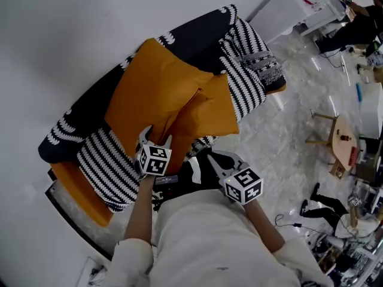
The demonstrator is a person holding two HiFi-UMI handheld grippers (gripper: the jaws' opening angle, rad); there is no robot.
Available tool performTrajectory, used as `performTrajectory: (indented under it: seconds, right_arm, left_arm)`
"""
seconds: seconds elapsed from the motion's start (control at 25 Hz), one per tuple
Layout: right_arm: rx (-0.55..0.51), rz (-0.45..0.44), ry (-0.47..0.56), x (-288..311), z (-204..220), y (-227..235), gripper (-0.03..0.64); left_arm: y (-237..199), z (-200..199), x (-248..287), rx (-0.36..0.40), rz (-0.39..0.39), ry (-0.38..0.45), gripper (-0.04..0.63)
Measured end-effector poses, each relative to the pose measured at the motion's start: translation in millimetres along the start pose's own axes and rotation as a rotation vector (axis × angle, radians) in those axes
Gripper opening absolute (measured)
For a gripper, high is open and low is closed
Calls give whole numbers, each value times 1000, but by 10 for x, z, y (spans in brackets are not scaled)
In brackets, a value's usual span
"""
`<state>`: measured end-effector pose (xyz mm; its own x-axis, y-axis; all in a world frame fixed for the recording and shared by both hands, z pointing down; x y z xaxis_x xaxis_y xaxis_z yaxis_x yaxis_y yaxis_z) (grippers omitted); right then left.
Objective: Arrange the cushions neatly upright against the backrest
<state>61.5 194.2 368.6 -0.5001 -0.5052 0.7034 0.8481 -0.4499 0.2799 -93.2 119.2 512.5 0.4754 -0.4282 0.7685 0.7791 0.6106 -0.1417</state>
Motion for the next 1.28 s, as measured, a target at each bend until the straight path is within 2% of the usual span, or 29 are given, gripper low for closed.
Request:
performTrajectory:
  seconds: [0.16, 0.48, 0.64, 0.8, 1.16, 1.28]
  right_arm:
    - [-29, -31, -2, 84, -124, 61, 8]
    - [-81, -68, -14, 119, -376, 381, 8]
    - [-95, -97, -35, 157, -458, 572, 8]
    - [-110, -135, -63, 187, -519, 815, 8]
    - [-137, -228, -120, 338, -634, 1354, 8]
    - [-146, -268, -134, 381, -649, 1454, 8]
  left_arm:
    - [10, -48, 84, 6, -11, -8, 314]
    - [23, -19, 265, 35, -85, -72, 324]
    - [-9, 37, 412, 110, -146, -133, 325]
    - [-39, 51, 509, 84, -204, -150, 327]
    - [-112, 111, 663, 170, -378, -241, 327]
    - [-137, 139, 685, 168, -432, -282, 325]
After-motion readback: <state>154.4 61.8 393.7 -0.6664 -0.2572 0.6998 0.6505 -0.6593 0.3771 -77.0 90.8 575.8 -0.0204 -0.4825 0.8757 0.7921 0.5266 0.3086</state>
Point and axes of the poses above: the fingertips, and each gripper's own axes: x forward along the fingers, y to its right, z out of its underside, the point moved 2 cm from there along -x, backward along the fingers, and after that the axes turned 5 degrees about z, right-handed, at the moved point
